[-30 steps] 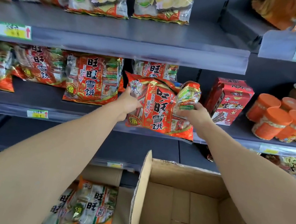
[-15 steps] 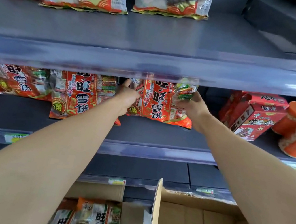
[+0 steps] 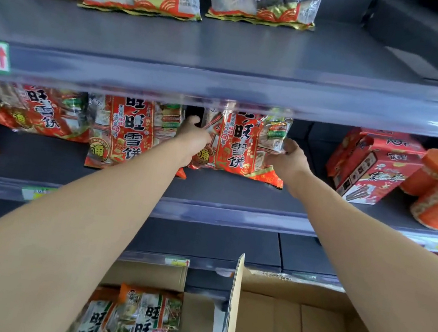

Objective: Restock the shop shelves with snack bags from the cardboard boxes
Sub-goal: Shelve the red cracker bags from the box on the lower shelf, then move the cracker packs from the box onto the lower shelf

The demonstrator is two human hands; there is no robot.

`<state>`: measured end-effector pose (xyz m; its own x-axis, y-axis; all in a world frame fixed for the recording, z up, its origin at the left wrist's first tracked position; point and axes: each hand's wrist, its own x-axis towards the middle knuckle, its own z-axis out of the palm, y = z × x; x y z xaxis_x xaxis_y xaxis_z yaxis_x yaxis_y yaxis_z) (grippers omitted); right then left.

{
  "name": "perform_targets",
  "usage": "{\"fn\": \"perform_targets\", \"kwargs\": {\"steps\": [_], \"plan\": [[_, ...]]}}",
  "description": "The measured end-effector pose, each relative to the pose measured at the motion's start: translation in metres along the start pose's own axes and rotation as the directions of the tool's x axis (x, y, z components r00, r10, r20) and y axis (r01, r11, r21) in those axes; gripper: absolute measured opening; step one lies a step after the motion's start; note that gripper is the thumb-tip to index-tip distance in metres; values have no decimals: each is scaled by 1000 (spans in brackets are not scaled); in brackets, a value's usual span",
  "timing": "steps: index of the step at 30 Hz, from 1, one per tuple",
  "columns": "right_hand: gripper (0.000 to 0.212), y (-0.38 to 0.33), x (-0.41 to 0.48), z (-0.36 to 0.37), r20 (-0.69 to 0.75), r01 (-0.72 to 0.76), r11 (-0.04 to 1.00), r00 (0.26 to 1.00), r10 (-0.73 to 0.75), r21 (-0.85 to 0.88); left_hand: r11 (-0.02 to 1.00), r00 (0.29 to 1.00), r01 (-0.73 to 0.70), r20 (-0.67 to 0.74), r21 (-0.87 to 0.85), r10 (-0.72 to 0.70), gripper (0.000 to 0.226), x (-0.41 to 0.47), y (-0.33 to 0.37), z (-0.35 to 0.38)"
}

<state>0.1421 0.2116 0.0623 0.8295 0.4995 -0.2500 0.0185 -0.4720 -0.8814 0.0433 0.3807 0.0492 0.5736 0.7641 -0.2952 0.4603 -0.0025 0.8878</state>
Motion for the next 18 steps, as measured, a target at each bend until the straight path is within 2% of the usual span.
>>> {"fn": "perform_targets", "kwargs": {"steps": [4,7,12,15,18], "plan": [[48,-2,-38,1,56,41,994,998,-35,-99,1000,1000,-20,22,-18,21,57,-52,-9,-11],[36,5,-73,10,145,92,985,987,-71,-147,999,999,9,48,-48,-6,35,-110,-21,-19],[33,13,-128,37,292,189,961,948,-125,-203,997,994,62,93,34,-65,45,-181,-61,-49],[28,17,-154,61,381,238,938,916,-130,-254,990,989,124,75,61,-128,44,-209,-83,-79],[33,20,-171,90,466,280,898,879,-99,-338,981,979,185,78,52,-189,40,-227,-106,-108]]}}
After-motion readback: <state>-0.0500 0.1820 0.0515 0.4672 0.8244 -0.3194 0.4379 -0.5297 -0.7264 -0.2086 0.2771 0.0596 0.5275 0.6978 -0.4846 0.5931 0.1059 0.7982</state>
